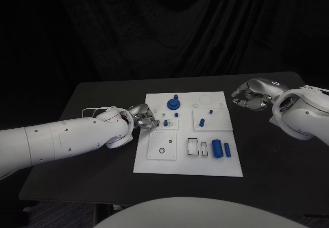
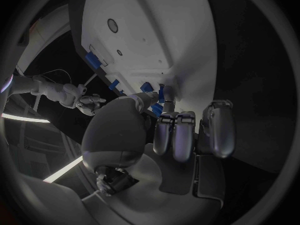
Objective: Assemble the parts on the task board
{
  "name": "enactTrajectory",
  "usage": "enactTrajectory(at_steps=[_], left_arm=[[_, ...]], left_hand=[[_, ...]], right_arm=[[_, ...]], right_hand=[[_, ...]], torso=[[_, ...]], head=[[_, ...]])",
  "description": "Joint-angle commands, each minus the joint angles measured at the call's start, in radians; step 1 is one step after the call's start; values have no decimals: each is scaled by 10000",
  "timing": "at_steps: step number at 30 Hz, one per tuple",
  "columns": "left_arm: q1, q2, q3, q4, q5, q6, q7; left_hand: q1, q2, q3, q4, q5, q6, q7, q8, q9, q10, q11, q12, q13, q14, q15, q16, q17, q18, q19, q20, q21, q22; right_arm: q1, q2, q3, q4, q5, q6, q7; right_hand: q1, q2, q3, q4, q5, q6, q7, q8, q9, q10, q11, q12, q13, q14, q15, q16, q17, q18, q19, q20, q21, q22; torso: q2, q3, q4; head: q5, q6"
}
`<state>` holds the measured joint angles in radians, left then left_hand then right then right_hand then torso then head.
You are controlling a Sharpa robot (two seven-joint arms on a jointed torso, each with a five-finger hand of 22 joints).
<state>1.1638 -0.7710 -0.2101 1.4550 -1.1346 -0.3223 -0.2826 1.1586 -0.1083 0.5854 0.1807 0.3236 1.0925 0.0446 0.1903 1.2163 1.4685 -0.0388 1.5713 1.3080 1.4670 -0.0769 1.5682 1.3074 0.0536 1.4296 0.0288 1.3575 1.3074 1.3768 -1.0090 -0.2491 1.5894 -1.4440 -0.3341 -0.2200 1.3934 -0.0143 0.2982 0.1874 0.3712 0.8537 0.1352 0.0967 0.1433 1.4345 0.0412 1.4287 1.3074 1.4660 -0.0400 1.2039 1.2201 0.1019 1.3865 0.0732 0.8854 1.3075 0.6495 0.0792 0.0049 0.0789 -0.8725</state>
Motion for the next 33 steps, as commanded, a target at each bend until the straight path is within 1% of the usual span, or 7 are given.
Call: enactTrajectory(at_steps=[1, 12, 16, 24, 33], left_arm=[[-76, 27, -28, 20, -1, 346, -78], [-119, -73, -28, 85, -1, 328, -84], [-134, -123, -28, 126, -1, 295, -63], [-150, -152, -29, 145, -1, 289, 11], [-157, -161, -29, 136, 0, 208, 308]], left_hand=[[-36, 86, 49, 30, 28, 253, -269, 27, -25, 1023, -63, -5, 2628, 1038, -68, 26, 2634, 24, -67, 17, -40, 1891], [-34, 97, 80, 9, 51, 252, -272, 28, -21, 1023, -64, -5, 2628, 1038, -65, 26, 2634, 25, -75, 19, -49, 1888], [-34, 98, 85, 5, 57, 257, -273, 30, -20, 1023, -64, -5, 2628, 1038, -64, 26, 2634, 28, -83, 19, -61, 1884], [-41, 108, 108, -7, 80, 292, -277, 50, -10, 1023, -65, -5, 2628, 1038, -63, 26, 2634, 32, -99, 20, -83, 1877], [-108, 134, 131, 31, 82, 296, -264, 52, -5, 1023, -56, -5, 2628, 1038, -57, 26, 2634, 45, -143, 25, -143, 1859]], right_arm=[[-27, -11, 7, 14, -26, 43, -173], [-36, -11, 7, -2, -26, 54, -178], [-44, -11, 7, -7, -26, 58, -178], [-56, -5, 7, -16, -26, 67, -180], [-63, 0, 7, -23, -26, 67, -182]], right_hand=[[-23, -73, 64, 7, 60, 52, 21, -29, -11, -66, -6, -55, 1136, 168, 70, -40, -7, 202, -51, -5, -29, 431], [-46, -85, 90, 2, 58, 38, 17, -48, -28, -80, -18, -77, 1114, 156, 58, -69, -30, 205, -54, -13, -52, 429], [-48, -88, 95, -1, 58, 22, 18, -59, -34, -82, -25, -81, 1110, 156, 55, -69, -29, 206, -56, -15, -62, 427], [-48, -88, 95, -1, 58, 22, 18, -59, -34, -82, -25, -81, 1110, 156, 55, -69, -29, 206, -56, -15, -62, 427], [-50, -90, 101, -3, 58, 5, 18, -70, -41, -93, -34, -94, 1096, 155, 50, -72, -32, 208, -57, -17, -69, 426]], torso=[[-1, 2, -7], [-5, 1, -7], [-6, 0, -16], [-10, -2, -6], [-7, -3, -4]], head=[[22, -1], [39, -1], [53, -1], [46, -1], [48, -1]])
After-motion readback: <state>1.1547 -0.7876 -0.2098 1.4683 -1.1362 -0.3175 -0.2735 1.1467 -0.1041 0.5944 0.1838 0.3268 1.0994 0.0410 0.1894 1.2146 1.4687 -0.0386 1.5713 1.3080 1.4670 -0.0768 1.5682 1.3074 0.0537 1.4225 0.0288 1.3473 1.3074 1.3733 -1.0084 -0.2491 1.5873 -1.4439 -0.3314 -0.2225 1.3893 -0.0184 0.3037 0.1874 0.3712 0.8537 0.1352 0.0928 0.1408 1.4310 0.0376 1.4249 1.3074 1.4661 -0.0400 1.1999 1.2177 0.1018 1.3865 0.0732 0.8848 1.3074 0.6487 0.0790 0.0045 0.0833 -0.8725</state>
